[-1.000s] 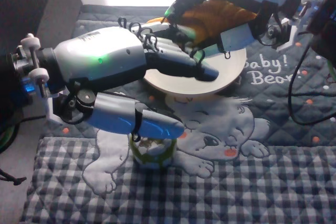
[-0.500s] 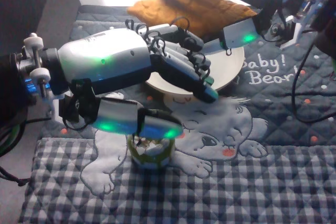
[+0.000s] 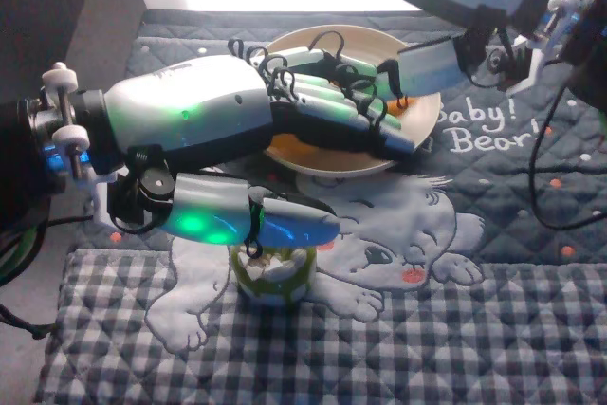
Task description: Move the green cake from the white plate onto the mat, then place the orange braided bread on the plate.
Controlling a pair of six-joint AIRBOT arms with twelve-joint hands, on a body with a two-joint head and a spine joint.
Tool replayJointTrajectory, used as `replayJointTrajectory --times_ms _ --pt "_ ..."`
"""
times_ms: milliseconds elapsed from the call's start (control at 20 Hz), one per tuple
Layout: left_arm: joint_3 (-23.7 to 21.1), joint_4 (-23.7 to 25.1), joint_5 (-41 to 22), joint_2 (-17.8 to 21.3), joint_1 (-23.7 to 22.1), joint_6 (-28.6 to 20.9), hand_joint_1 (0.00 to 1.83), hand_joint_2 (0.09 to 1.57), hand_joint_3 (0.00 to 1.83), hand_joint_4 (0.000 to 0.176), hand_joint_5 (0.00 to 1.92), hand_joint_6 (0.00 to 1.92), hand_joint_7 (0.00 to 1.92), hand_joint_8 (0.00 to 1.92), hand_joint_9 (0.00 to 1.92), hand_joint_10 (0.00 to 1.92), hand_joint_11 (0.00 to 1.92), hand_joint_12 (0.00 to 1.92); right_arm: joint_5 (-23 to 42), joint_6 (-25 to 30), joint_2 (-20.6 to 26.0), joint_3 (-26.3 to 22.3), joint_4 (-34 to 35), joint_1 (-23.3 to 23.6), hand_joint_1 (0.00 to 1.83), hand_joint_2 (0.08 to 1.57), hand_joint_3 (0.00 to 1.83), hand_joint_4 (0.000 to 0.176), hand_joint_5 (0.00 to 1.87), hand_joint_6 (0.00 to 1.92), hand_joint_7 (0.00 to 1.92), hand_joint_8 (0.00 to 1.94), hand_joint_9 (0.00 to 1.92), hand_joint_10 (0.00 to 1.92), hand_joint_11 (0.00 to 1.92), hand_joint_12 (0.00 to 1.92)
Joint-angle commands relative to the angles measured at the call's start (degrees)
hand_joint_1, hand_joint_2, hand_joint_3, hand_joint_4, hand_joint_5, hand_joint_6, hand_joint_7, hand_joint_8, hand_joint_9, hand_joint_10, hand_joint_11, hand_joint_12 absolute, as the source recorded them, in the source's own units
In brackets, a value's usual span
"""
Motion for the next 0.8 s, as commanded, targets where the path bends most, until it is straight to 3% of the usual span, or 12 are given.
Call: replayJointTrajectory --times_ms 0,100,150,200,300,350,400,450,500,550,650,750 --pt "0.0 -3.8 -5.3 0.3 -0.4 -0.2 0.47 1.38 0.01 0.0 0.57 0.01 0.54 0.01 0.43 0.02 0.0 0.48 7.3 0.8 1.4 -1.0 1.1 0.8 0.81 0.9 0.0 0.017 0.41 0.0 0.47 0.0 0.48 0.01 0.17 0.81" --pt "-0.2 -4.2 -5.3 0.8 -0.4 -0.2 0.55 1.23 0.0 0.0 0.65 0.01 0.56 0.01 0.37 0.01 0.0 0.15 7.4 0.8 3.5 -2.7 -0.3 0.8 0.81 0.87 0.0 0.046 0.35 0.0 0.42 0.0 0.42 0.0 0.03 0.9" --pt "-0.2 -4.5 -5.3 1.1 -0.3 -0.2 0.39 1.28 0.0 0.0 0.44 0.0 0.49 0.0 0.37 0.01 0.0 0.03 7.4 0.8 4.9 -3.6 -0.4 0.8 0.78 0.87 0.0 0.078 0.28 0.0 0.34 0.0 0.36 0.0 0.01 0.89" --pt "-0.3 -4.8 -5.3 1.3 -0.3 -0.2 0.61 1.23 0.0 0.0 0.58 0.03 0.48 0.0 0.32 0.0 0.0 0.0 7.4 0.8 6.1 -4.5 -0.4 0.8 0.8 0.84 0.0 0.104 0.26 0.0 0.31 0.0 0.35 0.0 0.06 0.78" --pt "-0.6 -5.6 -5.6 2.2 -0.3 -0.1 0.41 1.35 0.0 0.0 0.57 0.0 0.54 0.0 0.41 0.0 0.0 0.36 7.7 0.8 7.8 -5.9 -0.7 0.8 0.83 0.81 0.0 0.125 0.24 0.0 0.33 0.0 0.39 0.01 0.18 0.73" --pt "-1.0 -6.3 -5.8 2.9 -0.2 0.3 0.34 1.35 0.0 0.014 0.52 0.0 0.51 0.0 0.41 0.0 0.0 0.6 7.9 0.8 8.5 -6.7 -0.8 0.8 0.82 0.79 0.0 0.138 0.23 0.0 0.32 0.0 0.38 0.0 0.14 0.74" --pt "-1.2 -6.6 -5.9 3.6 -0.2 0.8 0.2 1.27 0.0 0.091 0.35 0.0 0.37 0.0 0.28 0.0 0.0 0.35 8.4 0.7 9.1 -7.3 -0.9 0.8 0.81 0.78 0.0 0.108 0.25 0.0 0.34 0.0 0.38 0.0 0.11 0.81" --pt "-1.5 -7.0 -5.9 4.3 -0.2 1.5 0.2 1.27 0.0 0.047 0.53 0.05 0.46 0.01 0.31 0.01 0.0 0.27 9.4 0.7 9.7 -7.9 -0.9 0.8 0.8 0.79 0.0 0.084 0.25 0.0 0.34 0.0 0.37 0.0 0.09 0.82" --pt "-1.5 -7.3 -5.9 4.7 -0.3 1.9 0.2 1.31 0.0 0.015 0.58 0.05 0.46 0.0 0.32 0.01 0.0 0.34 10.2 0.7 10.0 -8.3 -0.9 0.8 0.78 0.79 0.0 0.102 0.24 0.0 0.33 0.0 0.36 0.0 0.08 0.82" --pt "-1.6 -7.7 -6.0 5.0 -0.3 2.3 0.27 1.27 0.0 0.002 0.65 0.03 0.58 0.01 0.4 0.01 0.0 0.56 10.8 0.7 10.2 -8.5 -0.9 0.8 0.8 0.79 0.0 0.097 0.24 0.0 0.31 0.0 0.33 0.0 0.05 0.81" --pt "-2.2 -9.6 -7.1 6.4 -0.4 4.2 0.25 1.19 0.0 0.0 0.55 0.01 0.49 0.0 0.35 0.01 0.0 0.22 12.8 0.7 11.0 -9.4 -0.6 0.8 0.76 0.81 0.0 0.078 0.22 0.0 0.26 0.0 0.26 0.0 0.0 0.73" --pt "-2.6 -11.3 -8.4 7.0 -0.4 5.5 0.3 1.21 0.0 0.0 0.67 0.01 0.68 0.01 0.52 0.01 0.0 0.6 15.1 -1.0 12.7 -11.2 0.8 0.7 0.74 0.79 0.0 0.1 0.19 0.0 0.25 0.0 0.25 0.0 0.0 0.69"
